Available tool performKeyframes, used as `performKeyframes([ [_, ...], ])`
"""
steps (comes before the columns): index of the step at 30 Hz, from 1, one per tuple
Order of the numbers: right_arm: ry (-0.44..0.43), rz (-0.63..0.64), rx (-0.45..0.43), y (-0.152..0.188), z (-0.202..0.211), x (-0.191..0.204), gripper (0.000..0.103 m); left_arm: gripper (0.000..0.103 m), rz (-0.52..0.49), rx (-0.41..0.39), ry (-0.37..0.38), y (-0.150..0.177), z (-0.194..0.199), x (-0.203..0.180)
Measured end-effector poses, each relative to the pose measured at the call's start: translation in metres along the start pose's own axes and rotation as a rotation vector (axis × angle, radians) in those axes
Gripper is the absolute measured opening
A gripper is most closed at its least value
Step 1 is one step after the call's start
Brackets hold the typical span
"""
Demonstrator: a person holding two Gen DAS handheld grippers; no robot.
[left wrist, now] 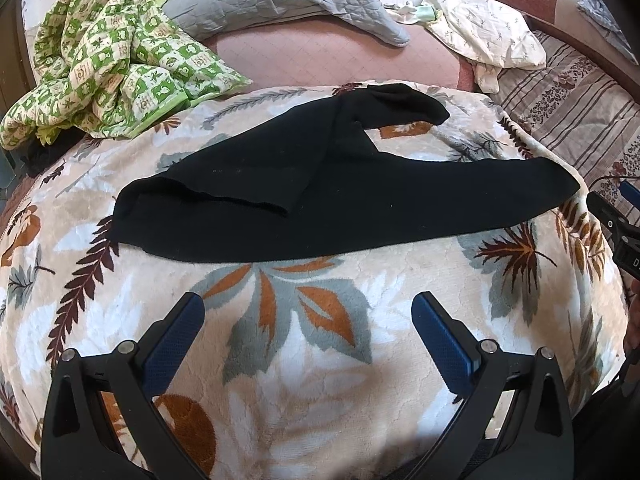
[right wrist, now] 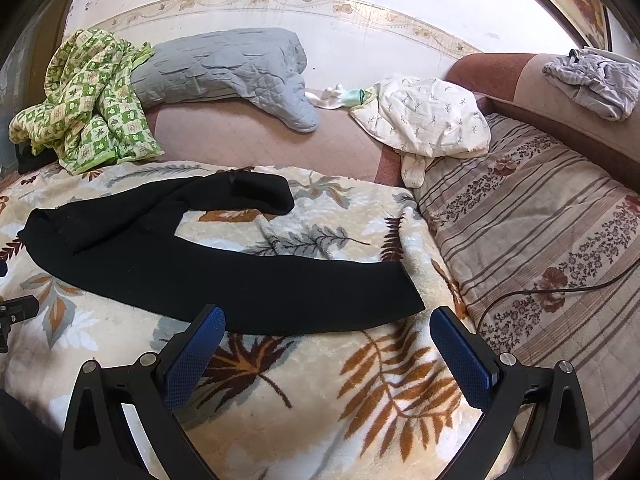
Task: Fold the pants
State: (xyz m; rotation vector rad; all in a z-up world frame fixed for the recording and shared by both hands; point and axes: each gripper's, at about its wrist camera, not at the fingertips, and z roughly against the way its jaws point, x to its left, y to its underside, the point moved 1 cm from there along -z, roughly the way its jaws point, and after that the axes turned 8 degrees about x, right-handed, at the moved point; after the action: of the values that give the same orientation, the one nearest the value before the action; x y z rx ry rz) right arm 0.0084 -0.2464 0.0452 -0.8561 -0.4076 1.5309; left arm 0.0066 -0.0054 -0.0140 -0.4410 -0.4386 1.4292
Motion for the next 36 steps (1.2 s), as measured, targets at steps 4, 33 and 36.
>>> performKeyframes([
  [4,0.001,0.0,-0.002,-0.0002,0.0003,-0.0003,0.102,0.103,0.002,0.0,0.0,0.0002,-0.0006,0.0003],
  [33,0.006,-0.005,-0.001,-0.0004,0.0005,-0.002,0.102,0.103,0.02,0.012,0.008,0.001,-0.0022,0.0057],
  [36,0.006,-0.005,-0.002,-0.0007,0.0005,-0.002,0.102,0.103,0.019,0.013,0.005,0.0009,-0.0022,0.0053],
])
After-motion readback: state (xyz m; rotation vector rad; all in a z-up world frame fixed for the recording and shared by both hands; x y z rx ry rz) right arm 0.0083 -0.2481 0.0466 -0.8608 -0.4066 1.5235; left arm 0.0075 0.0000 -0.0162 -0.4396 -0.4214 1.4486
